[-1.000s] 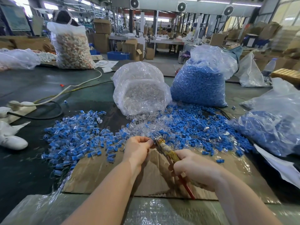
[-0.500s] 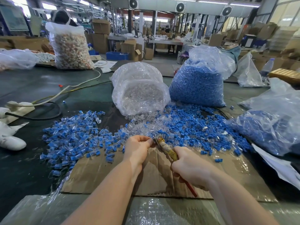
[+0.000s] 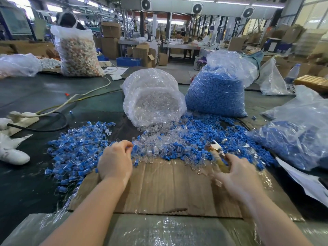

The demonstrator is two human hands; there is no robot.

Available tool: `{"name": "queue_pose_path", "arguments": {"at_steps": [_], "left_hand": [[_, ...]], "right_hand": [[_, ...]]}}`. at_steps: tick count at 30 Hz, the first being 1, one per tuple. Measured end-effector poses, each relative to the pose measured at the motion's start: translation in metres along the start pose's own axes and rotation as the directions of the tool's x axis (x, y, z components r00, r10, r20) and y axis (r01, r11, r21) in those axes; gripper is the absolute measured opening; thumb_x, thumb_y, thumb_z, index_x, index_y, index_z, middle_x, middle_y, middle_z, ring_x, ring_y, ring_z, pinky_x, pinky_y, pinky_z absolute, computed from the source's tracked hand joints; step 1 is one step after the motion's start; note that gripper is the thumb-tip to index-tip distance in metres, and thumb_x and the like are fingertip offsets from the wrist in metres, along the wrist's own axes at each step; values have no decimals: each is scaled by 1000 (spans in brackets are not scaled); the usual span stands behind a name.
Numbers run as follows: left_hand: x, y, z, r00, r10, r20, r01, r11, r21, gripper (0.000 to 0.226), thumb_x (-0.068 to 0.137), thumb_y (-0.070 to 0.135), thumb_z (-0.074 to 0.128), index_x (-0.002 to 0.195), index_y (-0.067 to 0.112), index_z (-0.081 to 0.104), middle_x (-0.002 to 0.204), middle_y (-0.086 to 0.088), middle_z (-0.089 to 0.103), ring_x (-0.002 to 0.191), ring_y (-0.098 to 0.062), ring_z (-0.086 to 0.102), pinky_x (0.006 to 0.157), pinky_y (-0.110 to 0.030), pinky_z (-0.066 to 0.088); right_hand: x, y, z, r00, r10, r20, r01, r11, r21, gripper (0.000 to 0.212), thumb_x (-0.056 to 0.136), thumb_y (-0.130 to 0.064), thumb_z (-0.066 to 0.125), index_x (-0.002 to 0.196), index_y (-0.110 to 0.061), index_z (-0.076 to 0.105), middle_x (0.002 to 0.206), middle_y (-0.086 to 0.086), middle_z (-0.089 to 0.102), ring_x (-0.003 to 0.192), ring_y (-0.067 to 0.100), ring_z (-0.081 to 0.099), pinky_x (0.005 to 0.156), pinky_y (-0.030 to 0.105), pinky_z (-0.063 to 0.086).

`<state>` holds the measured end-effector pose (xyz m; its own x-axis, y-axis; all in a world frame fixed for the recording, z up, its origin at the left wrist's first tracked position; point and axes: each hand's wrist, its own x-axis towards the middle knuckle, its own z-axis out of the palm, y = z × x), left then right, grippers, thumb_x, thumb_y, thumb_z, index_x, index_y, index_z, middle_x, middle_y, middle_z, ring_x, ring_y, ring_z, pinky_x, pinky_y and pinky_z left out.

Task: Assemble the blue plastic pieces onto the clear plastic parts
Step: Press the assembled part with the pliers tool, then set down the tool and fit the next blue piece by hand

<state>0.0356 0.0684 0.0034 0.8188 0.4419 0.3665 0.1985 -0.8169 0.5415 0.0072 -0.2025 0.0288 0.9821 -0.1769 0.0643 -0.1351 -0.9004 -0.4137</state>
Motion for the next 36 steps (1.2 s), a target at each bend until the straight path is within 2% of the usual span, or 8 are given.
{"name": "queue_pose_path", "arguments": {"at_steps": [3, 6, 9, 18, 23, 26, 31, 36], "left_hand": [[7, -19, -1, 1000, 20, 4, -20, 992, 127, 20, 93, 27, 52, 107, 26, 67, 99, -2, 64, 85, -19, 53, 71, -34, 43], [8, -28, 0, 999, 3, 35, -10, 980, 198, 22, 93, 29, 52, 110, 27, 67, 102, -1, 60, 92, -21, 50, 78, -36, 41], [7, -24, 3, 1000, 14, 28, -20, 975, 222, 24, 93, 27, 53, 114, 28, 64, 107, 1, 57, 97, -21, 45, 82, -35, 39], [-28, 24, 29, 928, 367, 64, -357, 924, -135, 23, 89, 20, 58, 110, 17, 64, 101, 6, 57, 93, -5, 36, 86, -16, 30], [-42, 31, 48, 885, 424, 194, -409, 905, -115, 40, 94, 31, 47, 135, 28, 44, 127, 8, 44, 116, -6, 33, 105, -19, 23], [-43, 30, 52, 872, 414, 262, -411, 909, -66, 46, 96, 35, 40, 141, 33, 30, 143, 8, 32, 131, -11, 23, 113, -26, 15], [-43, 28, 53, 866, 426, 261, -420, 904, -81, 43, 97, 36, 38, 140, 30, 36, 142, 11, 36, 130, -9, 21, 111, -23, 16], [-44, 27, 53, 870, 439, 223, -421, 898, -127, 37, 97, 33, 41, 132, 25, 48, 133, 11, 44, 124, -5, 27, 107, -18, 20]], "right_hand": [[3, 19, -2, 996, 75, -56, -83, 983, -162, 58, 81, -48, 64, 125, -14, 47, 105, 5, 52, 103, 22, 45, 96, 36, 39], [5, 33, -2, 989, 130, -66, -143, 958, -248, 67, 80, -55, 61, 131, -15, 44, 127, 13, 50, 119, 30, 43, 100, 38, 39], [5, 39, -1, 989, 120, -83, -139, 942, -306, 66, 82, -59, 55, 130, -16, 43, 128, 12, 48, 118, 30, 43, 98, 39, 40], [5, 37, 1, 996, 54, -76, -83, 883, -463, 68, 83, -65, 45, 133, -20, 36, 127, 8, 48, 117, 25, 44, 96, 32, 40], [13, 36, -2, 997, 67, -24, -71, 906, -418, 68, 83, -71, 36, 130, -23, 43, 126, 8, 48, 120, 26, 42, 96, 37, 39], [24, 34, -6, 997, 43, -64, -61, 946, -319, 58, 91, -59, 34, 131, -19, 47, 128, 11, 50, 120, 29, 43, 97, 38, 37], [57, 35, -10, 997, 20, -72, -41, 956, -289, 27, 96, -21, 45, 119, -10, 55, 117, 13, 58, 110, 30, 50, 93, 38, 41], [75, 38, -5, 999, 31, 7, -26, 927, -374, 50, 89, 3, 40, 133, -19, 49, 130, 8, 55, 116, 28, 52, 88, 38, 47]]}}
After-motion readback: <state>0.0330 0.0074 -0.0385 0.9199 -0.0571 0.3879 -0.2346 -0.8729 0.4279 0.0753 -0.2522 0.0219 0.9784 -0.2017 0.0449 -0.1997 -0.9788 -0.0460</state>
